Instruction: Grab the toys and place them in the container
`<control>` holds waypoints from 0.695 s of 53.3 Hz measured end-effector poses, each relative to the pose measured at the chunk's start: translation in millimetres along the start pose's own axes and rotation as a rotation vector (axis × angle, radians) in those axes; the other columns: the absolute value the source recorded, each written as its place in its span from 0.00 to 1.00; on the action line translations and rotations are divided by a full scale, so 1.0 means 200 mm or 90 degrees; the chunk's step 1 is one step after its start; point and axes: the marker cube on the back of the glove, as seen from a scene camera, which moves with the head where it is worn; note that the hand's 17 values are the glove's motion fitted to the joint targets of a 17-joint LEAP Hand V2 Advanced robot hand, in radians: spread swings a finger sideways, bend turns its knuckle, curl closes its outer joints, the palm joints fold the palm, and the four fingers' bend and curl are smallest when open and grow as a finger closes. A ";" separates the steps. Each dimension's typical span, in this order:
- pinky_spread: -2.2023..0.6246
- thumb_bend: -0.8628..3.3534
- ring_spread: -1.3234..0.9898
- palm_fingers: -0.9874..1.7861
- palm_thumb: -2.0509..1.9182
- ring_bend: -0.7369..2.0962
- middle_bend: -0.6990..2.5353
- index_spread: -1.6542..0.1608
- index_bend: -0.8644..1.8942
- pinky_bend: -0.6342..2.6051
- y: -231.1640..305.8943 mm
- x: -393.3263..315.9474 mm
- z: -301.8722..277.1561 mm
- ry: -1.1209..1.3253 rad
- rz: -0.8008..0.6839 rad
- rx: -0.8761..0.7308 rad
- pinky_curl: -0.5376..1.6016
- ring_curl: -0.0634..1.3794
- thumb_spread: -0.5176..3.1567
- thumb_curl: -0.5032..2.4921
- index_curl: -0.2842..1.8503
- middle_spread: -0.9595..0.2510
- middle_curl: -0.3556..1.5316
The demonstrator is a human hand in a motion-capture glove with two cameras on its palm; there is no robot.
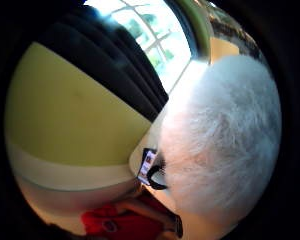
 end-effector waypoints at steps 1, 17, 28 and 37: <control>0.62 0.20 0.40 0.76 0.66 0.70 0.52 0.62 0.47 0.49 0.00 0.00 0.01 0.000 -0.002 -0.010 0.44 0.40 0.29 0.50 0.64 0.51 0.58; 0.65 0.18 0.40 0.54 0.57 0.67 0.43 0.64 0.34 0.52 0.06 0.09 0.16 0.004 -0.008 -0.105 0.45 0.37 0.39 0.45 0.57 0.46 0.52; 0.75 0.18 0.46 0.32 0.49 0.54 0.37 0.65 0.38 0.46 0.17 0.24 0.23 0.007 0.011 -0.127 0.42 0.27 0.43 0.37 0.51 0.59 0.47; 0.78 0.19 0.48 0.34 0.49 0.50 0.35 0.66 0.39 0.43 0.37 0.54 0.31 0.023 0.066 -0.135 0.40 0.23 0.44 0.33 0.48 0.64 0.45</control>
